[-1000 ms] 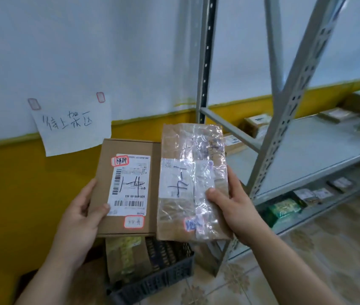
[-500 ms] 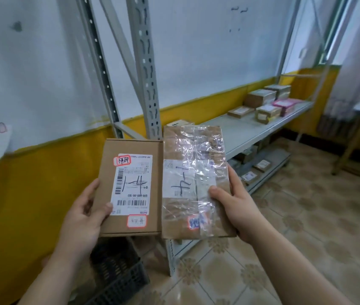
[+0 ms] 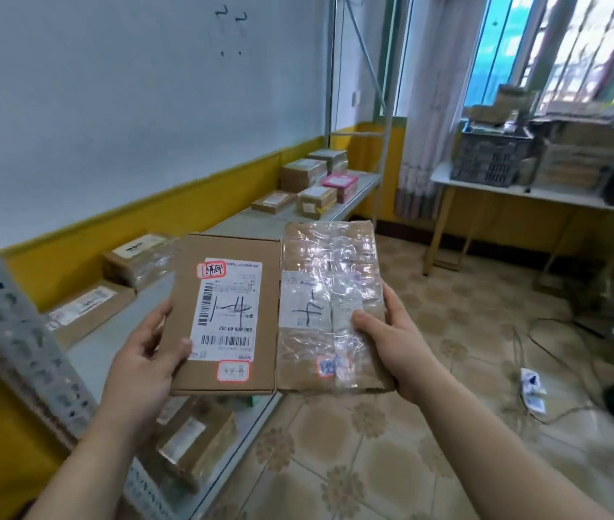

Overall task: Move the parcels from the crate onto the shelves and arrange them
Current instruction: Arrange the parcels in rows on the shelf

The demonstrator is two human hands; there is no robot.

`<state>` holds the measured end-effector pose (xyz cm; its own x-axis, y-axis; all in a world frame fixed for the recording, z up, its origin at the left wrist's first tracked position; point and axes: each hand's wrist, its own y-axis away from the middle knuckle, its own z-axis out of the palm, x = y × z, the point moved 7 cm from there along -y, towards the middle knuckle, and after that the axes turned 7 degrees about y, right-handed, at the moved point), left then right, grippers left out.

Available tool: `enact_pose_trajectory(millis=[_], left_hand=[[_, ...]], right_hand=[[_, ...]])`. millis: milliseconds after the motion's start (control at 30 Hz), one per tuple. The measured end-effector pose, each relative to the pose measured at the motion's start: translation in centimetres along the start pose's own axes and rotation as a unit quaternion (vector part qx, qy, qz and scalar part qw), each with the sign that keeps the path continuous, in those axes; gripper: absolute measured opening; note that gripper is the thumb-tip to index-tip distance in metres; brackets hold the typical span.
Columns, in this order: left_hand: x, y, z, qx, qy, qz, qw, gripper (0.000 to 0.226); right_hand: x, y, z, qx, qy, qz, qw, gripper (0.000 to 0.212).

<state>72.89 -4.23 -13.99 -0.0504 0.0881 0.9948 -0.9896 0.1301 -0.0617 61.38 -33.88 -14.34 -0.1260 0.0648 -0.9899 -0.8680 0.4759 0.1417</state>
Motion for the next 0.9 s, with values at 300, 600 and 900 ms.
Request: enact_pose_trajectory(millis=[300,600,900], left_hand=[[-1.0,-15.0,9.6,-0.011,0.016,-0.024,1.000,0.055],[-4.1,-24.5,15.5,0.007,0.002,-0.032,0.999,0.055],[-5.7,-30.8,17.0,0.125,-0.013,-0.043,0.991,0.055]], right_hand=[[-4.3,-14.5,-3.5,0.027,0.024,-0.017,0.999,0.070],[-3.6,-27.1,-6.3,0.000,0.021,0.004,1.000,0.073],[-3.5,-42.5,-3.6,-0.113,0.094,0.006,0.989,0.076]])
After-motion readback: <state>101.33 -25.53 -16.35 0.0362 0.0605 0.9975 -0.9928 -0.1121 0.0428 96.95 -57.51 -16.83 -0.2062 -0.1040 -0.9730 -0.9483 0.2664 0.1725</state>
